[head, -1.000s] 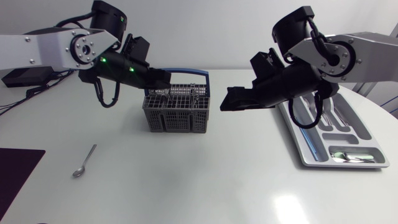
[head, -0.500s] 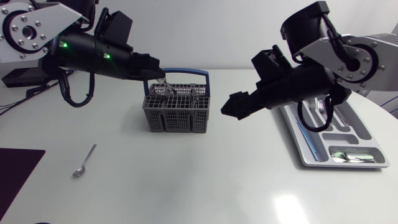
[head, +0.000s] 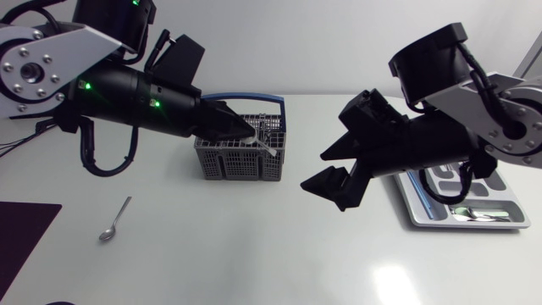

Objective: Unload the cutlery basket into the drawer organizer.

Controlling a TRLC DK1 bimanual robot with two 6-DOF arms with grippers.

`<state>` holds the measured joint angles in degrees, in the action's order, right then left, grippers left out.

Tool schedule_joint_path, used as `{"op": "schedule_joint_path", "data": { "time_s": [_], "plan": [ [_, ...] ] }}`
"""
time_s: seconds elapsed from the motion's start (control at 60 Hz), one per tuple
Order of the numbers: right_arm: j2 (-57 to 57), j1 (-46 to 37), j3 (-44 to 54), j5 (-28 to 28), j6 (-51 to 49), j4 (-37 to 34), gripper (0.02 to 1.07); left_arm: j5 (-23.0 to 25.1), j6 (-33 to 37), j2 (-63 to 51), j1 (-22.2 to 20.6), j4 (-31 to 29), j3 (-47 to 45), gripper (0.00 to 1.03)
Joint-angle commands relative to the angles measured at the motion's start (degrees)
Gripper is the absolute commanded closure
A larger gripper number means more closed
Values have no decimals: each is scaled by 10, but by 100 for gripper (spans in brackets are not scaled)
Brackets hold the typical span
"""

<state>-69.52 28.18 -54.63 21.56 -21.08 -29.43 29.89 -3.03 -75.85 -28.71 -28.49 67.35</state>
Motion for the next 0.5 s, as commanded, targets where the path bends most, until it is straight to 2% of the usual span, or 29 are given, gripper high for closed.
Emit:
{"op": "schedule_joint_path", "data": {
  "time_s": [0.0, 0.15, 0.317, 0.483],
  "plan": [
    [17, 6, 24, 13, -12, 21, 10, 26, -3, -7, -6, -5, -13, 99],
    [18, 29, 33, 4, -43, 31, 10, 66, 0, -17, -14, -7, -18, 99],
    [18, 63, 37, 10, -83, 28, 10, 78, 11, -25, -42, -22, -17, 99],
    [31, 78, 55, 6, -106, 55, 10, 105, 15, -38, -43, -41, -8, 99]
  ]
}}
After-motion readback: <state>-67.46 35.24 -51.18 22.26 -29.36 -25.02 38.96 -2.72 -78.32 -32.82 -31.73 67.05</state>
